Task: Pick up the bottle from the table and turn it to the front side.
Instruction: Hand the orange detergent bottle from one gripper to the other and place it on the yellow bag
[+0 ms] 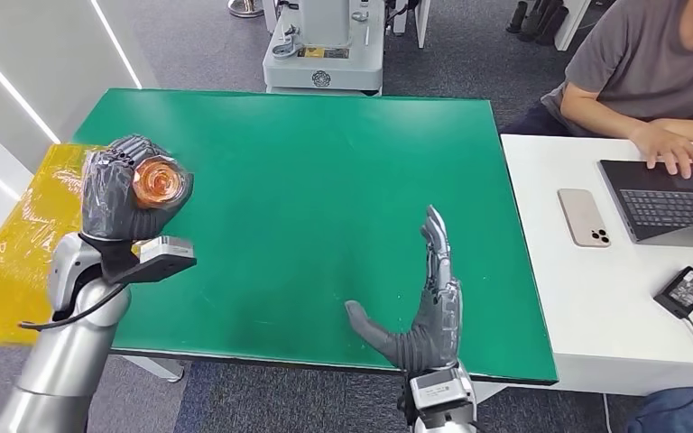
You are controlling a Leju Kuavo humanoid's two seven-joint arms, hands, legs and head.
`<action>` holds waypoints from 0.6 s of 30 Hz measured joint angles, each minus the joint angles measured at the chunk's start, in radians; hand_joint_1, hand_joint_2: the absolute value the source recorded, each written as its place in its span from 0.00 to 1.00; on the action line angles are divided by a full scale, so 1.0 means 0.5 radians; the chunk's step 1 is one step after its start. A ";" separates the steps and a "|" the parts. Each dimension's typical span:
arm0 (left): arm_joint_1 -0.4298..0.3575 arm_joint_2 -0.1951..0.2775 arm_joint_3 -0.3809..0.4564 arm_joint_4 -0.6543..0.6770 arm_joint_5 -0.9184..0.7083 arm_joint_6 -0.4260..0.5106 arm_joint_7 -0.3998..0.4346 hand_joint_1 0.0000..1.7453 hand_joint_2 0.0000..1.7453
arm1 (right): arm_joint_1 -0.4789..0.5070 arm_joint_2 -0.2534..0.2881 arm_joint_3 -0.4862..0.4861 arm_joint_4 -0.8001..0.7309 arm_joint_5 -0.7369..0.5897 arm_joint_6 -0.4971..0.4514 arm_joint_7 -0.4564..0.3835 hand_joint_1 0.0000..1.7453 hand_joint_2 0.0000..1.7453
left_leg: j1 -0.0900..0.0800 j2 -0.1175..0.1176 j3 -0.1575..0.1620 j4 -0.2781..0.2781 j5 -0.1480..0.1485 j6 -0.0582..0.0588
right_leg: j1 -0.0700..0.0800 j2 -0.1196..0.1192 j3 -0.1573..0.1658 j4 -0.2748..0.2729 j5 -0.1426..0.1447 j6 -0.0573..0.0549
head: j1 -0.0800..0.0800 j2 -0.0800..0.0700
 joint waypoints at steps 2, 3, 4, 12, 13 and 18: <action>-0.057 0.073 -0.008 0.098 -0.158 0.003 0.031 1.00 1.00 | 0.020 0.000 0.001 -0.017 0.008 0.013 -0.006 0.00 1.00 | 0.000 0.000 0.000 0.000 0.000 0.000 | 0.000 0.000 0.000 0.000 0.000 0.000 | 0.000 0.000; -0.092 0.108 -0.018 0.160 -0.248 0.006 0.062 1.00 1.00 | 0.031 0.000 0.001 -0.026 0.015 0.021 -0.007 0.00 1.00 | 0.000 0.000 0.000 0.000 0.000 0.000 | 0.000 0.000 0.000 0.000 0.000 0.000 | 0.000 0.000; -0.134 0.140 -0.033 0.229 -0.343 0.013 0.100 1.00 1.00 | 0.042 0.000 0.001 -0.035 0.022 0.029 -0.006 0.00 1.00 | 0.000 0.000 0.000 0.000 0.000 0.000 | 0.000 0.000 -0.001 0.000 0.000 0.000 | 0.000 0.000; -0.556 0.278 -0.231 1.056 -0.927 0.124 0.222 1.00 1.00 | 0.110 0.011 0.001 -0.051 0.031 0.083 -0.002 0.00 1.00 | 0.000 0.001 0.000 0.000 0.001 -0.001 | 0.000 0.001 0.000 0.000 0.001 -0.002 | 0.000 0.000; -0.594 0.281 -0.255 1.151 -0.959 0.114 0.216 1.00 1.00 | 0.116 0.014 0.001 -0.051 0.031 0.088 -0.003 0.00 1.00 | 0.000 0.001 0.000 0.000 0.001 -0.001 | 0.000 0.001 0.000 0.000 0.001 -0.002 | 0.001 0.000; -0.684 0.280 -0.395 1.544 -1.083 -0.016 0.131 1.00 1.00 | 0.138 0.031 -0.001 -0.059 0.034 0.109 -0.004 0.00 1.00 | -0.001 0.001 0.000 0.000 0.000 -0.001 | -0.001 0.003 -0.001 0.000 0.001 -0.002 | 0.001 0.000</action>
